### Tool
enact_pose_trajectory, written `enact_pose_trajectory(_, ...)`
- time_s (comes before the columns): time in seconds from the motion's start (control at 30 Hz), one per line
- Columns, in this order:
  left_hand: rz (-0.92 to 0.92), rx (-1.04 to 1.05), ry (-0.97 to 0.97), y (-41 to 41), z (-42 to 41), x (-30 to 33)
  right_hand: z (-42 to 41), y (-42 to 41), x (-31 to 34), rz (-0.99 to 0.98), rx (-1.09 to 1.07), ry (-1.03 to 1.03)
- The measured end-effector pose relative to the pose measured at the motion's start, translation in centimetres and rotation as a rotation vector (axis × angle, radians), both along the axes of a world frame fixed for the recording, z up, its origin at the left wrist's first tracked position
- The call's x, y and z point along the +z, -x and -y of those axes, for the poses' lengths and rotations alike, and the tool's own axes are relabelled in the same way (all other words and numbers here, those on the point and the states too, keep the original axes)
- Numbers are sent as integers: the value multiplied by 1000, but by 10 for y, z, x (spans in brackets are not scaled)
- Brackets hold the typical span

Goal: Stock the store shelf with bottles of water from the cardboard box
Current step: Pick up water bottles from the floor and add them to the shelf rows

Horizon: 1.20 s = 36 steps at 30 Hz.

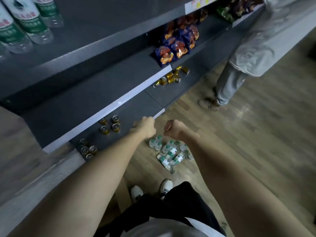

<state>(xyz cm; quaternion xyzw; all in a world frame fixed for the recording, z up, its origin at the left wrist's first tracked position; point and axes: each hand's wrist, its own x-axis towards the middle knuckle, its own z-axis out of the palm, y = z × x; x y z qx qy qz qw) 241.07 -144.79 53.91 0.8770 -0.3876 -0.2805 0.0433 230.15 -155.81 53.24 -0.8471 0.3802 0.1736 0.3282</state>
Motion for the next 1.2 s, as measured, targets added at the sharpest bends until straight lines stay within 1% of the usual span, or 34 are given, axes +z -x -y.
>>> enact_pose_trajectory(0.17, 11, -110, -90, 41, 38, -19, 21, 44, -33, 4, -81, -46)
enact_pose_trajectory(0.33, 14, -205, -176, 87, 83, -38, 44, 101, -74, 23, -227, -84)
enact_pose_trajectory(0.47, 34, -284, -222, 123, 116, -60, 60, 147, -107, 5, -320, -162)
enact_pose_trajectory(0.67, 34, -356, -263, 166, 138, -102, 66, 195, -154, 24, -556, -237)
enact_pose_trajectory(0.8, -27, -377, -280, 177, 147, -135, 60, 207, -179, 1, -628, -302)
enact_pose_trajectory(0.97, -25, -469, -358, 172, 158, -178, 48, 203, -218, -21, -721, -346)
enact_pose_trajectory(1.1, -27, -515, -397, 151, 173, -230, 46, 188, -257, -50, -795, -334)
enact_pose_trajectory(1.2, -41, -587, -446, 135, 184, -281, 44, 172, -295, -99, -865, -346)
